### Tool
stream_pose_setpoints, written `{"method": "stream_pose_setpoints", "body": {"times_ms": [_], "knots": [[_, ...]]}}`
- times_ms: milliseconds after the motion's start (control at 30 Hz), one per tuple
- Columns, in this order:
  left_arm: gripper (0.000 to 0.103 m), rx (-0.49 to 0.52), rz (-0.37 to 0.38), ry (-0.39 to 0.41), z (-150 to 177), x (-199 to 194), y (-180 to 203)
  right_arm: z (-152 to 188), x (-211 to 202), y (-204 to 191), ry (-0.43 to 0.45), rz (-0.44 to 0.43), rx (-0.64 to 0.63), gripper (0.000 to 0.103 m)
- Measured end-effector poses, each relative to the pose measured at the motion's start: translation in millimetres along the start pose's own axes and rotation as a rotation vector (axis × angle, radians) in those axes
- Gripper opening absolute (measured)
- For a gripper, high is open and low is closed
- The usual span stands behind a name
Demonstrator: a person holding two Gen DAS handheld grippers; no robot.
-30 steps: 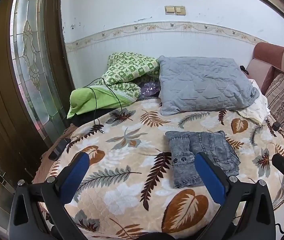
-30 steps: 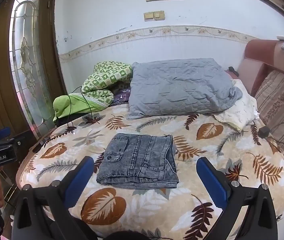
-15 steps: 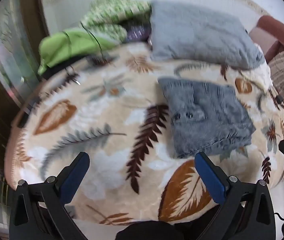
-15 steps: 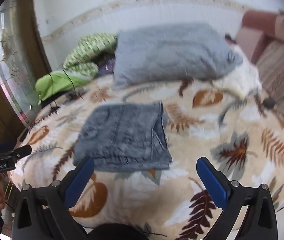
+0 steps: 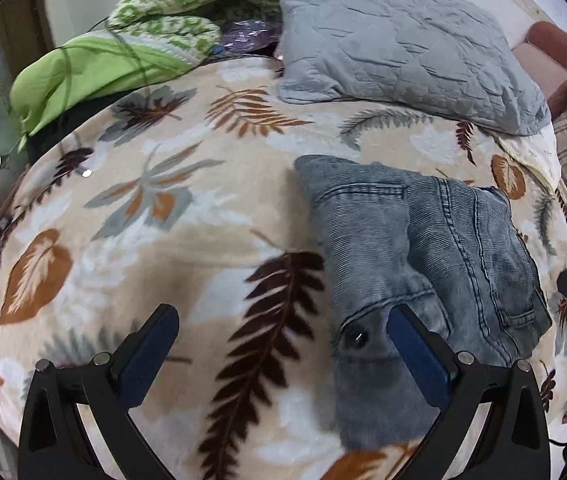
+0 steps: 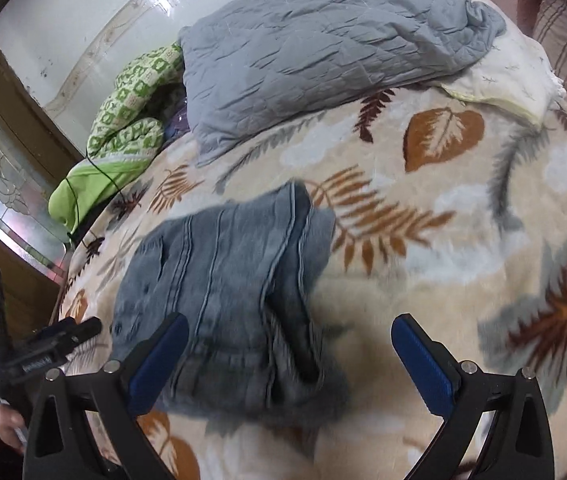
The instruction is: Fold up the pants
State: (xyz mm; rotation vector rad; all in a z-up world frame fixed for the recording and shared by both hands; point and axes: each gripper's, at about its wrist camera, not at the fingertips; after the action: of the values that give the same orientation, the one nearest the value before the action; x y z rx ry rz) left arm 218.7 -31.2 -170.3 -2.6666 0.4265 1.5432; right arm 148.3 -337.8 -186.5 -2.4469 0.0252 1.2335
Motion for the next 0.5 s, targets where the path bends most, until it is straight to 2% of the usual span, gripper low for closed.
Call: {"method": "stream_pose_setpoints", "body": {"times_ms": [133,300,400,500], "knots": [[0.103,-0.011,0.045,-0.034,-4.0,16.9,1.7,-10.6,19.9,3.0,-0.038,0.002,-0.002,0.103],[0.103,0.009,0.030,-0.019,-8.3,12.8,2.6,-10.4,18.5,17.1,-0.014,0.010,0.019,0.103],[0.103,0.057,-0.062,0.014,-6.5,6.3,-10.5,-7.7,2.4,35.3,0.041,0.078,0.036,0.103],[0.103,0.071,-0.219,0.044,0.5,3.6,-46.4,-9.8,-6.3,63.0,0.059,0.191,0.024,0.103]]}}
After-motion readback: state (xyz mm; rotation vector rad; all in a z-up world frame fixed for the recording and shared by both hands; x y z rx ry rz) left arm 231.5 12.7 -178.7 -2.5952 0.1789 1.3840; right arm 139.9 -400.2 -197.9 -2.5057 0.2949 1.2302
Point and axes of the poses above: each gripper's, at about its wrist camera, not at the fingertips, and x roughly the way its jaws point, y to its right, z to its underside, and after that the axes turned 5 degrees about z, right-handed
